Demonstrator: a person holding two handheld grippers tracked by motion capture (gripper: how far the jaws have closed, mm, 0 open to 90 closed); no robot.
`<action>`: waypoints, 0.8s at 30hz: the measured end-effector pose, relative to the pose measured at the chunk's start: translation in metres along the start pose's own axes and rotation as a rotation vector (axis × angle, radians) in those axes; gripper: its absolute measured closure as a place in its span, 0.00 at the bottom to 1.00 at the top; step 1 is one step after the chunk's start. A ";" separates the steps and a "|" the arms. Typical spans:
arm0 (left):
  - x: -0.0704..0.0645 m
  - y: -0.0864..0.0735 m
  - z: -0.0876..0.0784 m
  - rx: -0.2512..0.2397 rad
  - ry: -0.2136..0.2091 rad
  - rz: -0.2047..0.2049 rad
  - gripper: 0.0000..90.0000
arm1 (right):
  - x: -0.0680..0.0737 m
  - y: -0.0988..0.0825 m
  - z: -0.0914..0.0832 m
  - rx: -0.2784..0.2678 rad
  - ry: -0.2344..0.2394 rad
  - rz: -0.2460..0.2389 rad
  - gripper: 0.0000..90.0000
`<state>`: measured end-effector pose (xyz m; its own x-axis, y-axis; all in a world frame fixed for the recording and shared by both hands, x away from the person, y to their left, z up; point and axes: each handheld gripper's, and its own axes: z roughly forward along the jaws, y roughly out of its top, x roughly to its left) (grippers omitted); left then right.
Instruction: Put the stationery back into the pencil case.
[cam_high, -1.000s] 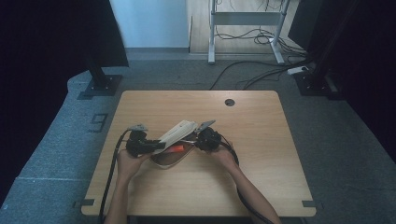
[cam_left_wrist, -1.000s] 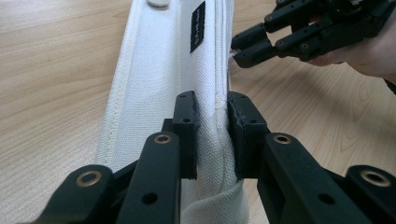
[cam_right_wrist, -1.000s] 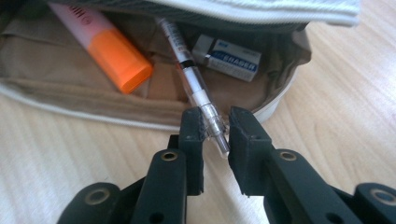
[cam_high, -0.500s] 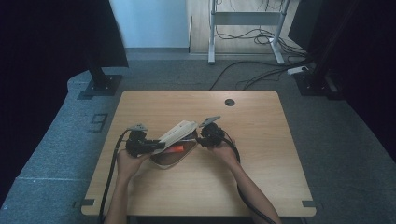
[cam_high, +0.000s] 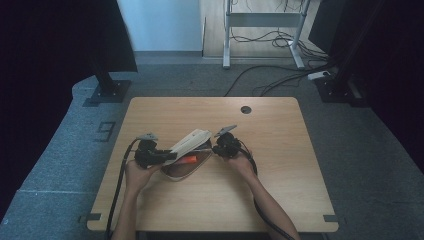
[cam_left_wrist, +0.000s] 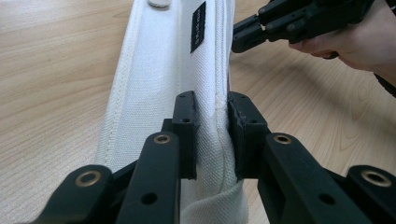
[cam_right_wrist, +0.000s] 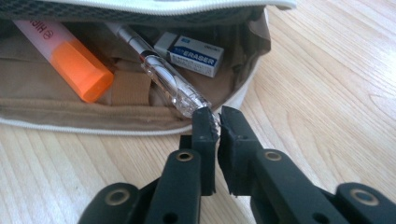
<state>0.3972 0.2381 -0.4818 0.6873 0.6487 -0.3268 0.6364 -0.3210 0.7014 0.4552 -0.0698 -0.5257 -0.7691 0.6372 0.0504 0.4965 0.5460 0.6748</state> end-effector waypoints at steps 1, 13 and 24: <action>0.000 0.000 0.000 0.000 0.000 0.000 0.83 | 0.000 0.001 0.001 -0.004 -0.001 0.001 0.93; -0.001 0.000 0.001 0.004 -0.001 -0.001 0.82 | 0.001 0.013 0.013 -0.018 -0.008 0.009 0.92; -0.002 -0.003 0.007 0.029 -0.015 0.022 0.78 | 0.000 0.014 0.007 -0.045 -0.022 0.015 0.83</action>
<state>0.3966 0.2327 -0.4877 0.7066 0.6306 -0.3210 0.6307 -0.3556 0.6898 0.4652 -0.0583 -0.5210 -0.7527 0.6569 0.0446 0.4887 0.5119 0.7065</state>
